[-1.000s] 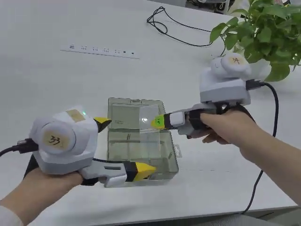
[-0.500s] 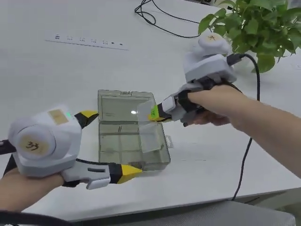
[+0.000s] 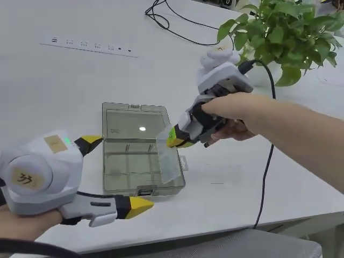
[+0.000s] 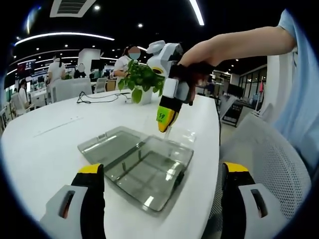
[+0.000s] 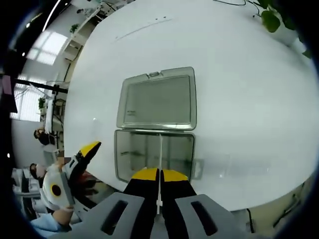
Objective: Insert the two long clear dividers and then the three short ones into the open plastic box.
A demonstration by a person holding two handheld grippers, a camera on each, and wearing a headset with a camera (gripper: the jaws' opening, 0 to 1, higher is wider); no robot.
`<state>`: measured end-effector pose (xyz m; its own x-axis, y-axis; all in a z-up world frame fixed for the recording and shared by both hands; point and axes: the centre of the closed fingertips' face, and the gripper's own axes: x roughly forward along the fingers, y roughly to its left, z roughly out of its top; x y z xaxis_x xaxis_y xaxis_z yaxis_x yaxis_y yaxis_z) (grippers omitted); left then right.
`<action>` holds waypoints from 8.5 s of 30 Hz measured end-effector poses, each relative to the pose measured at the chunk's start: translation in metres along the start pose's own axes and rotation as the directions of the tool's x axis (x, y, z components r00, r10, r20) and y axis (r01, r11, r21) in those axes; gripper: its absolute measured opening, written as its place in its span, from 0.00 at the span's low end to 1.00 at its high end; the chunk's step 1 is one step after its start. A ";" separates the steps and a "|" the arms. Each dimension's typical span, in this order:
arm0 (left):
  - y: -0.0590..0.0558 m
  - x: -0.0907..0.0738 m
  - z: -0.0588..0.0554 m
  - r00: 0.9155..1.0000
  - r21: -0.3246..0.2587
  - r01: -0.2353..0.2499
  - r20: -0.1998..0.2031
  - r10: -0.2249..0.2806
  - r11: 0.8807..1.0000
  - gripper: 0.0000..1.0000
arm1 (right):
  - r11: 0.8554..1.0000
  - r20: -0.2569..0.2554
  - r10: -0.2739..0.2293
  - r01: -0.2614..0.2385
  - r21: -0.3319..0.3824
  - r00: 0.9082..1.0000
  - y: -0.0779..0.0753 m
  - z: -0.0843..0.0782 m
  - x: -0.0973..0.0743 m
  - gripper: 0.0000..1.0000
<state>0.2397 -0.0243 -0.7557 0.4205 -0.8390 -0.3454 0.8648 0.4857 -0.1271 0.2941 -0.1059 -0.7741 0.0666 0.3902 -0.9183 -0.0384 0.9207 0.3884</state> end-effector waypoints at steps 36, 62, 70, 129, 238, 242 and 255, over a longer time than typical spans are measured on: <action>-0.003 -0.007 -0.011 1.000 -0.051 -0.014 0.013 0.015 0.999 0.97 | 0.997 -0.069 -0.075 0.075 -0.015 0.995 0.006 -0.020 0.017 0.02; -0.005 -0.008 -0.015 1.000 -0.069 -0.014 0.008 0.015 0.998 0.95 | 0.995 -0.087 -0.103 0.101 -0.025 0.991 -0.002 -0.012 0.025 0.02; -0.007 -0.009 -0.016 1.000 -0.074 -0.011 0.008 0.011 0.997 0.95 | 0.994 -0.088 -0.107 0.105 -0.027 0.990 -0.001 -0.012 0.026 0.02; -0.006 -0.013 -0.022 0.999 -0.085 -0.036 -0.009 0.036 0.996 0.93 | 0.960 -0.071 -0.128 0.106 -0.259 0.989 0.015 -0.028 0.045 0.15; 0.144 -0.128 -0.126 0.622 -0.068 -0.517 -0.715 0.320 0.853 0.38 | 0.767 0.448 0.344 0.028 -0.641 0.825 -0.022 -0.063 -0.006 1.00; 0.143 -0.128 -0.125 0.617 -0.075 -0.519 -0.723 0.312 0.852 0.34 | 0.770 0.444 0.340 0.026 -0.638 0.829 -0.024 -0.064 -0.005 1.00; 0.144 -0.128 -0.124 0.603 -0.093 -0.525 -0.742 0.292 0.846 0.31 | 0.782 0.437 0.341 0.007 -0.623 0.833 -0.026 -0.072 -0.002 1.00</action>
<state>0.2763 0.1837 -0.8450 0.3027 -0.1820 -0.9356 0.4856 0.8741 -0.0129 0.2233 -0.1308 -0.7879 0.4776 0.6426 -0.5991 -0.6507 0.7169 0.2502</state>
